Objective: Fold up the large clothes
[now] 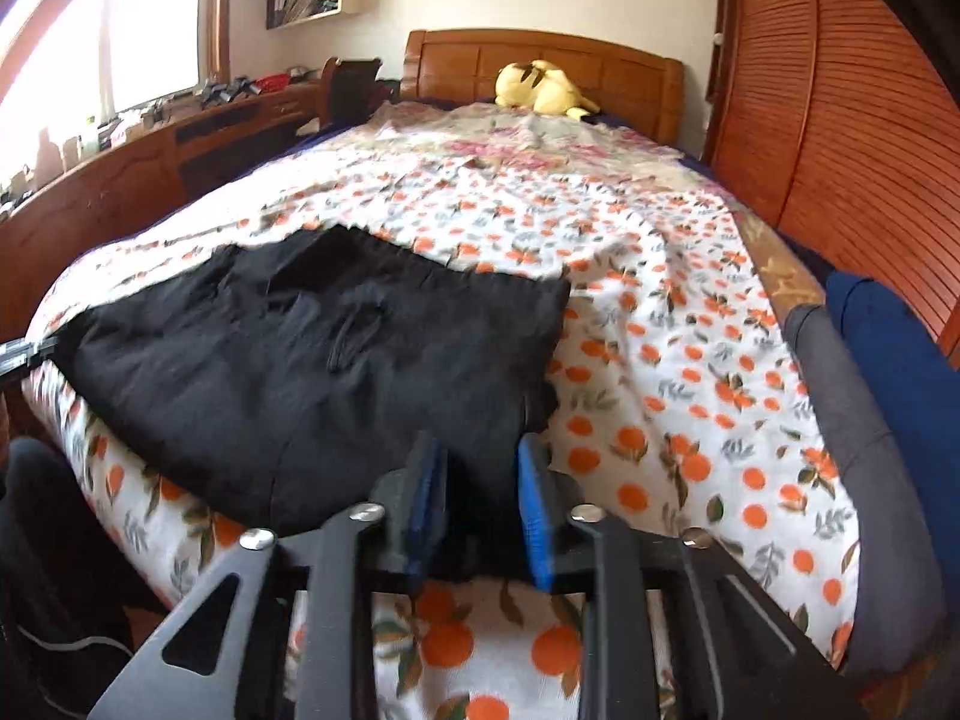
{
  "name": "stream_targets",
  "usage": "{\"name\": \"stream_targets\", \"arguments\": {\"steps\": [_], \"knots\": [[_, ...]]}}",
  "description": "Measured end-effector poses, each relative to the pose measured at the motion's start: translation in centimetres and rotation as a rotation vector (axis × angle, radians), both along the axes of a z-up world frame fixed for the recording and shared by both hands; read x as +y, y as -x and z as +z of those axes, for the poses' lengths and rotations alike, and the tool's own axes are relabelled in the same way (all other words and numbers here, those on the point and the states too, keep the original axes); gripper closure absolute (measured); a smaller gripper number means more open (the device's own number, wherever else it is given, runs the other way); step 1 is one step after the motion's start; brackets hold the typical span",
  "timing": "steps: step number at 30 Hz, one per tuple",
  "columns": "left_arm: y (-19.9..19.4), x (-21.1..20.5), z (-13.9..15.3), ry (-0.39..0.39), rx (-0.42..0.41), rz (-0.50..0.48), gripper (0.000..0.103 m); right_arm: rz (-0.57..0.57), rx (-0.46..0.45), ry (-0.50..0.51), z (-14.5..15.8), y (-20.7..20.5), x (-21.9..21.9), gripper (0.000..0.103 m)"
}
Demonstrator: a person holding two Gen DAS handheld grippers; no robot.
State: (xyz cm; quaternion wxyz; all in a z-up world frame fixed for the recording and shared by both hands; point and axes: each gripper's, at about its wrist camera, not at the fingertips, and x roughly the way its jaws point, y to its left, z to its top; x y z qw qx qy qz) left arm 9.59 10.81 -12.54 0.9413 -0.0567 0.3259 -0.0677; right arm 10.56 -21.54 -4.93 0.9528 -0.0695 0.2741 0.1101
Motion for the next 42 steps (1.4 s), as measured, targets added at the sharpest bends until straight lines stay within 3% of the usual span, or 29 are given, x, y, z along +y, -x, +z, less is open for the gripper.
{"name": "stream_targets", "arguments": {"steps": [2, 5, 12, 16, 22, 24, 26, 28, 31, 34, 38, 42], "knots": [[0.2, -0.2, -0.2, -0.008, -0.007, 0.004, 0.093, 0.016, 0.001, 0.001, 0.5, -1.5, 0.9, 0.052], [0.3, -0.2, -0.3, -0.023, -0.015, 0.008, 0.093, 0.024, 0.016, 0.022, 0.7, -4.6, 2.1, 0.051], [0.4, -0.4, -0.4, -0.024, -0.015, 0.008, 0.093, -0.037, 0.121, 0.018, 0.5, -16.5, 2.8, 0.051], [0.5, -0.4, -0.6, -0.028, -0.011, 0.009, 0.093, -0.094, 0.205, 0.014, -1.0, -22.5, 2.9, 0.051], [0.7, -0.6, -0.7, -0.037, -0.004, 0.003, 0.093, -0.144, 0.323, -0.018, -3.7, -27.9, 2.2, 0.051], [0.7, -0.7, -0.7, -0.041, -0.001, 0.002, 0.093, -0.113, 0.368, -0.039, -4.4, -28.7, 2.2, 0.066], [0.7, -0.7, -0.7, -0.046, 0.0, 0.0, 0.093, -0.095, 0.352, -0.013, -4.4, -29.3, 2.4, 0.097], [0.7, -0.6, -0.7, -0.045, 0.003, -0.001, 0.093, -0.08, 0.3, -0.013, -3.7, -29.1, 2.2, 0.098], [0.6, -0.7, -0.7, -0.047, 0.006, -0.001, 0.093, -0.158, 0.217, -0.016, -2.4, -28.6, 0.9, 0.099], [0.5, -0.8, -0.7, -0.054, 0.006, 0.002, 0.093, -0.184, 0.248, 0.03, -2.8, -28.8, 1.3, 0.099], [0.5, -0.8, -0.7, -0.055, 0.01, 0.006, 0.093, -0.176, 0.205, 0.079, -1.2, -27.0, 2.5, 0.099], [0.4, -0.8, -0.8, -0.055, 0.011, 0.01, 0.093, -0.112, 0.164, 0.108, 0.4, -23.6, 3.4, 0.083]]}}
